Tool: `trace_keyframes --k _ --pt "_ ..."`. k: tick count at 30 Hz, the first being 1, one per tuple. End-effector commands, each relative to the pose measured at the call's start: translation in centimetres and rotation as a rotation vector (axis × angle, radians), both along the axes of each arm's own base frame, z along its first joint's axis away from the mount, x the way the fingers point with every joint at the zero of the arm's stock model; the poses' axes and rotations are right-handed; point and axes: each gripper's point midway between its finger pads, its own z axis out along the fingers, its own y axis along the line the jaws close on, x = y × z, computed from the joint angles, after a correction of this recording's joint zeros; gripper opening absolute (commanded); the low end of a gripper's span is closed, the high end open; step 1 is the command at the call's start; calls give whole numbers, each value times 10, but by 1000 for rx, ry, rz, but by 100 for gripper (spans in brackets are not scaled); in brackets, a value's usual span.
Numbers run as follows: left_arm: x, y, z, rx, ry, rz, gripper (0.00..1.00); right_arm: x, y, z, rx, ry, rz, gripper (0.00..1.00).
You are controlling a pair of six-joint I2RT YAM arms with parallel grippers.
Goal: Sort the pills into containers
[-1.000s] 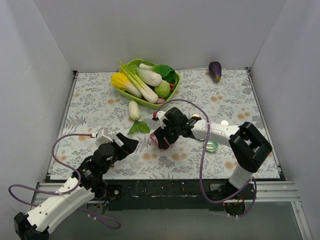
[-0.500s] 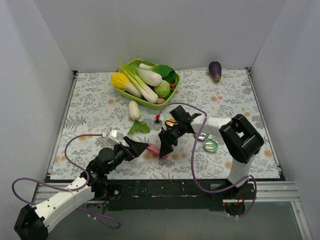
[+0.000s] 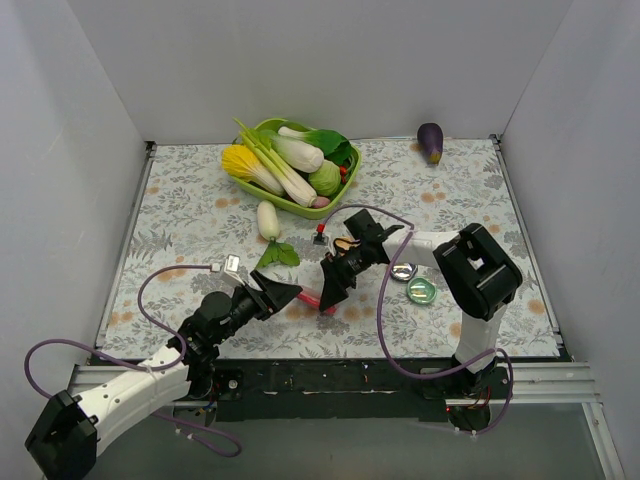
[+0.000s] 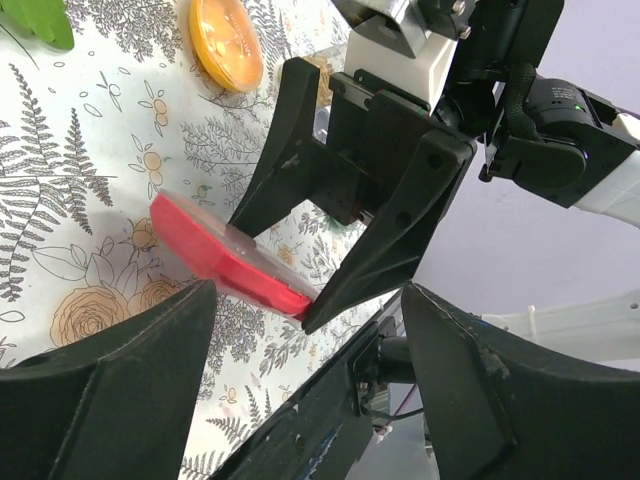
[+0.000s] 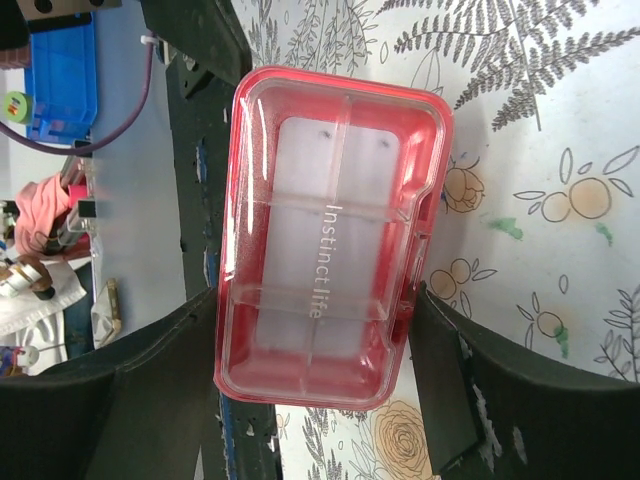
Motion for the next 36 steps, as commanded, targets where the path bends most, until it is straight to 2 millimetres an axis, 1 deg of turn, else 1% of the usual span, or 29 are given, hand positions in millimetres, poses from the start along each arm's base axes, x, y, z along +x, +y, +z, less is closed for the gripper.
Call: trace_keyframes --k 1,2,4,6,7,9,10,12,19,27,31,33,34,36 --pt "-17 17 -68 69 120 14 72 8 9 17 79 0 12 18" --pt "-18 19 -74 74 136 22 72 8 9 16 77 1 11 18" --pt "-19 20 -78 78 148 23 71 7 8 15 76 6 12 19" --pt "-16 25 -85 97 167 59 70 6 9 14 78 12 15 20" --pt "-15 25 -85 96 169 62 70 7 9 16 82 15 14 20" --pt "-17 26 -91 110 188 65 70 6 10 16 83 19 16 20" --pt "-16 26 -90 106 190 66 70 6 10 17 86 23 16 20" --pt "-19 27 -98 123 218 66 69 7 10 17 89 26 14 20" --pt "-25 28 -112 142 266 54 64 10 10 21 104 60 -2 20" --pt "-28 30 -116 140 270 52 64 15 7 23 121 108 -34 19" --pt "-33 36 -127 157 300 62 65 14 6 26 135 130 -29 19" --pt "-33 37 -128 155 307 68 66 14 6 26 135 129 -30 19" --pt "-33 36 -127 150 306 69 66 14 6 25 133 130 -33 19" --pt "-30 33 -120 124 280 63 69 14 6 24 127 129 -35 19"
